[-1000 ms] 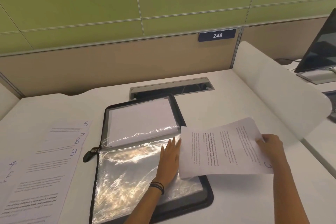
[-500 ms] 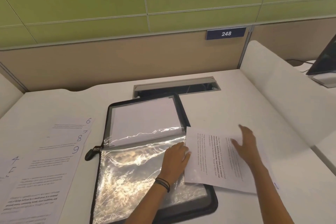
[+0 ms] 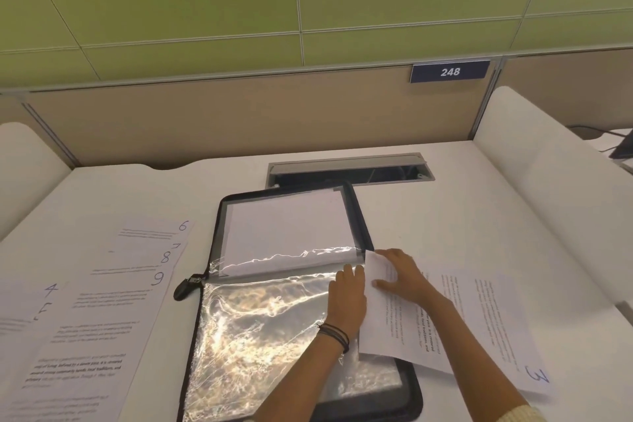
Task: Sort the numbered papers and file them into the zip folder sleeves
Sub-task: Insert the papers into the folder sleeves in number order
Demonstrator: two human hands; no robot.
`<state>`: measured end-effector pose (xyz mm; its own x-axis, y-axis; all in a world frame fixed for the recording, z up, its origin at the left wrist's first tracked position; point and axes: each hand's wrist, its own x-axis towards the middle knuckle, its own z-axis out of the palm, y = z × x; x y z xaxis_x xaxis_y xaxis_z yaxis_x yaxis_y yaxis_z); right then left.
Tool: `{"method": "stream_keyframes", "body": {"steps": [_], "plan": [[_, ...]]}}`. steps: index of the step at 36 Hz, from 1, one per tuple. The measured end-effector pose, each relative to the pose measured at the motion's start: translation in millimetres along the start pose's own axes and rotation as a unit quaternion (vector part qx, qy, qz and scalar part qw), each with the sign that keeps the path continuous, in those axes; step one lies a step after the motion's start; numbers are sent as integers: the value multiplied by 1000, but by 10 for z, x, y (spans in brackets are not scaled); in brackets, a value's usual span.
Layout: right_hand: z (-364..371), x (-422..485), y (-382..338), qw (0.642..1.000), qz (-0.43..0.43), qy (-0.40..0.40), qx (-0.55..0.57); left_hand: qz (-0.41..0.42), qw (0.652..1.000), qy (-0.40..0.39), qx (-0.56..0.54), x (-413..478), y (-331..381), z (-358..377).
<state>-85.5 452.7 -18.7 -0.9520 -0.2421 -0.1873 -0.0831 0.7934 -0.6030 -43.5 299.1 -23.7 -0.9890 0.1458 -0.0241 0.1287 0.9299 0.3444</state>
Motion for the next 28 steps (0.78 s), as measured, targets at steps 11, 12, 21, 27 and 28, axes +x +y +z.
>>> {"method": "stream_keyframes", "body": {"steps": [11, 12, 21, 27, 28], "plan": [[56, 158, -34, 997, 0, 32, 70, -12, 999, -3, -47, 177, -66, -133], [73, 156, -30, 996, -4, 42, 73, -15, 998, 3, -56, 191, -76, -129], [182, 149, -78, 989, -51, 120, 70, -52, 994, 0, -93, 327, -99, -223], [165, 95, -189, 986, -108, 123, 31, -52, 992, 30, -111, 348, -87, -340], [178, 92, -178, 985, -117, 124, 21, -52, 991, 32, -116, 353, -81, -361]]}}
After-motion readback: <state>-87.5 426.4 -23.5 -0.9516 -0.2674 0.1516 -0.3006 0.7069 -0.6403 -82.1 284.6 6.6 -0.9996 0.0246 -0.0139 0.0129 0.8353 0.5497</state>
